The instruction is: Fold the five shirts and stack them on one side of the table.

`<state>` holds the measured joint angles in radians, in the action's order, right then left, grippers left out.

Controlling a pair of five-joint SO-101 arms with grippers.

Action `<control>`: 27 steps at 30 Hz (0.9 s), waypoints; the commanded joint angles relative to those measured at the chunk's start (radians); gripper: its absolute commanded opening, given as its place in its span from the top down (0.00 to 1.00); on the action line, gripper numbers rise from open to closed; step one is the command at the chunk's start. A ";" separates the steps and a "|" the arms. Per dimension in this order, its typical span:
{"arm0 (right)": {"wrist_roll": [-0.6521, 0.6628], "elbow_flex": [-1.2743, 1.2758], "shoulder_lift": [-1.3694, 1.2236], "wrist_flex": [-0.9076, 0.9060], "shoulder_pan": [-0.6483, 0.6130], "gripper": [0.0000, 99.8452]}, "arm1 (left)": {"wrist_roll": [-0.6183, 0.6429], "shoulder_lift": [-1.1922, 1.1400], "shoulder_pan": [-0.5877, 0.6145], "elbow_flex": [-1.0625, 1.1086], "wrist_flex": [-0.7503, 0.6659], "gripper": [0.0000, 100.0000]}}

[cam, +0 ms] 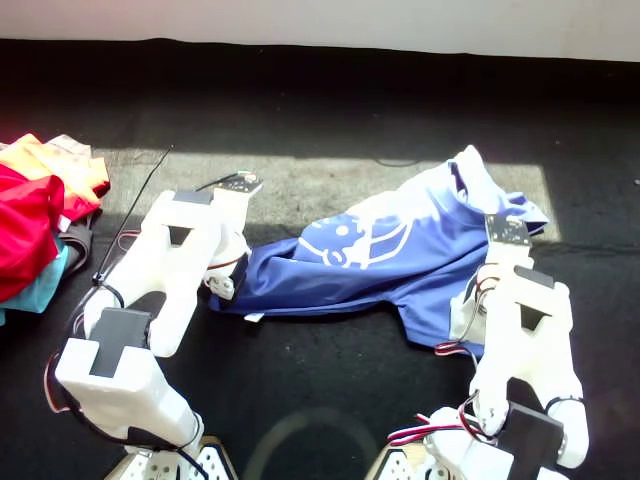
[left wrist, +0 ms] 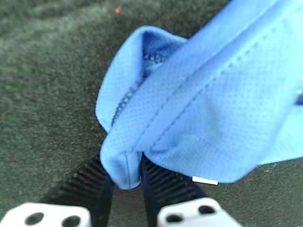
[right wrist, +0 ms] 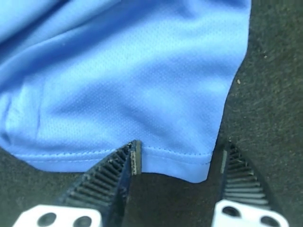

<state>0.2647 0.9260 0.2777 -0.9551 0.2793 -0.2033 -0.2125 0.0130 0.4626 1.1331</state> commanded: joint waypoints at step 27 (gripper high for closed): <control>-0.008 -0.096 0.344 -0.067 0.012 0.99 | -0.005 0.007 0.019 -0.300 0.339 0.99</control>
<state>0.2647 0.8830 0.5063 -1.0134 0.2793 -0.2048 -0.2186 0.0176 0.2984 1.3510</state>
